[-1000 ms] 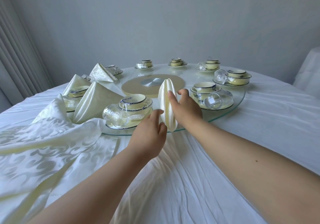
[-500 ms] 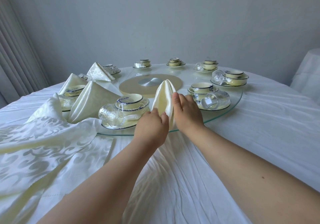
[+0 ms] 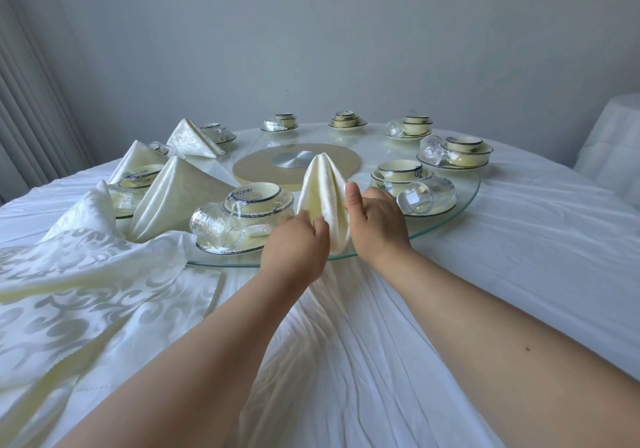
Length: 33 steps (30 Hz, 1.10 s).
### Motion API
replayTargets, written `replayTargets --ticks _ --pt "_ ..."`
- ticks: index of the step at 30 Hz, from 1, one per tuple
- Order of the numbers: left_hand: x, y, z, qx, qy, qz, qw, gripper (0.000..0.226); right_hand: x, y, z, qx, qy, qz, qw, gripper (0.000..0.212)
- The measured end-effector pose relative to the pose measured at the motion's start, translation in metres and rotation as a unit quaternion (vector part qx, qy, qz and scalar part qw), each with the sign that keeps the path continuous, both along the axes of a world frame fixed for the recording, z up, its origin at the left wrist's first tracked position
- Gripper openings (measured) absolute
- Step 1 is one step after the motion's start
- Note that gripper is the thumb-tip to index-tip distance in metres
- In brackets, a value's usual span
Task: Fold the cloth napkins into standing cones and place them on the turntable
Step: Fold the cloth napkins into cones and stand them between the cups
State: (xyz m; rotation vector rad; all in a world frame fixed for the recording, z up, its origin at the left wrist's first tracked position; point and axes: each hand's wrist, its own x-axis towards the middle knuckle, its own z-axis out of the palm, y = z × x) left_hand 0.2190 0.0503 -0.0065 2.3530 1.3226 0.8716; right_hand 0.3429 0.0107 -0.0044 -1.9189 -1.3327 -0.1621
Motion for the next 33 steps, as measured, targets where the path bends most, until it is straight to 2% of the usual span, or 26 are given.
replayTargets --ticks 5,11,17,21,27,30,33 --pt "0.002 0.001 -0.001 0.005 0.01 0.01 1.0 0.033 -0.001 0.0 -0.001 0.001 -0.003 -0.011 1.0 0.089" --pt "0.004 -0.008 0.001 0.021 0.004 0.034 0.999 0.041 0.0 0.002 -0.004 0.028 0.02 0.014 0.999 0.101" --pt "0.005 -0.003 0.002 -0.032 -0.015 0.045 0.998 0.05 0.005 0.004 -0.011 -0.001 0.086 0.059 0.995 0.074" --pt "0.003 -0.005 0.002 -0.021 -0.006 0.052 0.998 0.054 0.005 0.003 -0.009 0.032 0.094 0.05 0.994 0.077" --pt "-0.008 -0.015 0.009 0.006 -0.011 0.057 0.998 0.045 -0.003 0.0 0.001 0.105 0.031 0.025 0.994 0.091" --pt "-0.028 -0.023 0.014 0.033 -0.007 0.071 0.997 0.047 -0.015 -0.001 0.012 0.115 -0.008 0.021 0.993 0.087" --pt "-0.061 -0.031 0.018 0.053 -0.014 0.069 0.996 0.042 -0.035 -0.006 0.021 0.142 -0.023 0.058 0.988 0.078"
